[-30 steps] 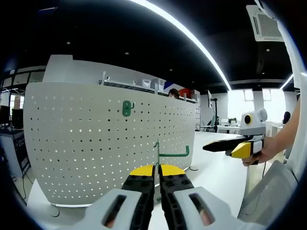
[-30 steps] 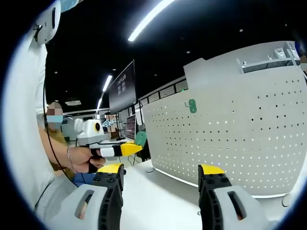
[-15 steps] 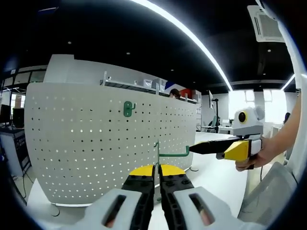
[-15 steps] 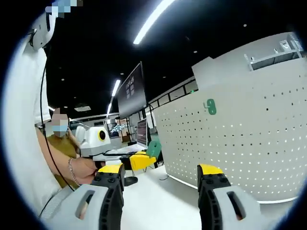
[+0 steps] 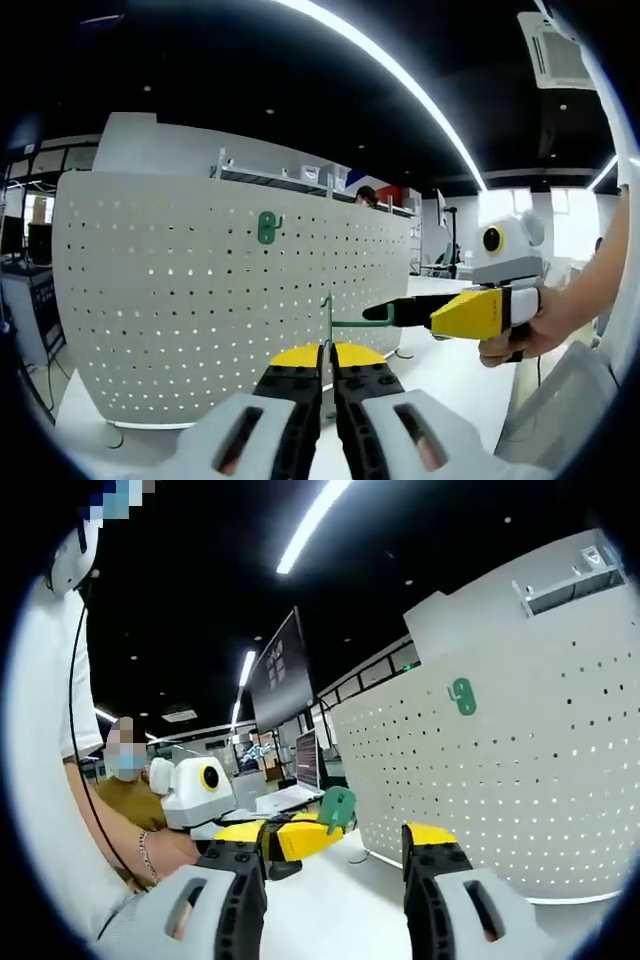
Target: Insert the hook assembly into the mounting plate slot until the hook locks in place.
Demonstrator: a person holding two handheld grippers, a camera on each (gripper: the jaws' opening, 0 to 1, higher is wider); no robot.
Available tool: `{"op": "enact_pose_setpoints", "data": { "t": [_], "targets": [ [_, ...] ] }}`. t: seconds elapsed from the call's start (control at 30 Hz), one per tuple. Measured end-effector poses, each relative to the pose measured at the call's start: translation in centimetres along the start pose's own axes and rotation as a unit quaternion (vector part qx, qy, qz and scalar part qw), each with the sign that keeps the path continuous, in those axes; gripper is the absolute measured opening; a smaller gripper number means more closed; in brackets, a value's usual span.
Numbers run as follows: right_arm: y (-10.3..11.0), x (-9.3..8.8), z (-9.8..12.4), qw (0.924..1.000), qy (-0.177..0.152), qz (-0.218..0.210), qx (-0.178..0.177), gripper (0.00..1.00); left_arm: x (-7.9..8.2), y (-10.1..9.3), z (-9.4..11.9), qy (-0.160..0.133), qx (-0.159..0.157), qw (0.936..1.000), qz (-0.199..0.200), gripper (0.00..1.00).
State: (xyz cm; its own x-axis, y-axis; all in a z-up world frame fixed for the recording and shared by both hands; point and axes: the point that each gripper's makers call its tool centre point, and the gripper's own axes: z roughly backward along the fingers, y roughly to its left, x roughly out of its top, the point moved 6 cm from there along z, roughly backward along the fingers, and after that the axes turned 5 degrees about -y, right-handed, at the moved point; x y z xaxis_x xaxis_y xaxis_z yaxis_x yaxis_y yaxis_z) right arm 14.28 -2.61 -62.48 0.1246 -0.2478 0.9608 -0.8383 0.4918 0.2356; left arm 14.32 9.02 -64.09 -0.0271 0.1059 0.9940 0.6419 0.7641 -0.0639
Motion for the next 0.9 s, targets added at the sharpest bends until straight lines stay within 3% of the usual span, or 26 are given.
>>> {"op": "enact_pose_setpoints", "data": {
  "t": [0.9],
  "targets": [
    [-0.1, -0.1, -2.0, 0.9989, 0.006, -0.038, -0.026, 0.14, -0.2, -0.1, 0.0, -0.004, 0.015, 0.9998, 0.012, 0.02]
  ]
}}
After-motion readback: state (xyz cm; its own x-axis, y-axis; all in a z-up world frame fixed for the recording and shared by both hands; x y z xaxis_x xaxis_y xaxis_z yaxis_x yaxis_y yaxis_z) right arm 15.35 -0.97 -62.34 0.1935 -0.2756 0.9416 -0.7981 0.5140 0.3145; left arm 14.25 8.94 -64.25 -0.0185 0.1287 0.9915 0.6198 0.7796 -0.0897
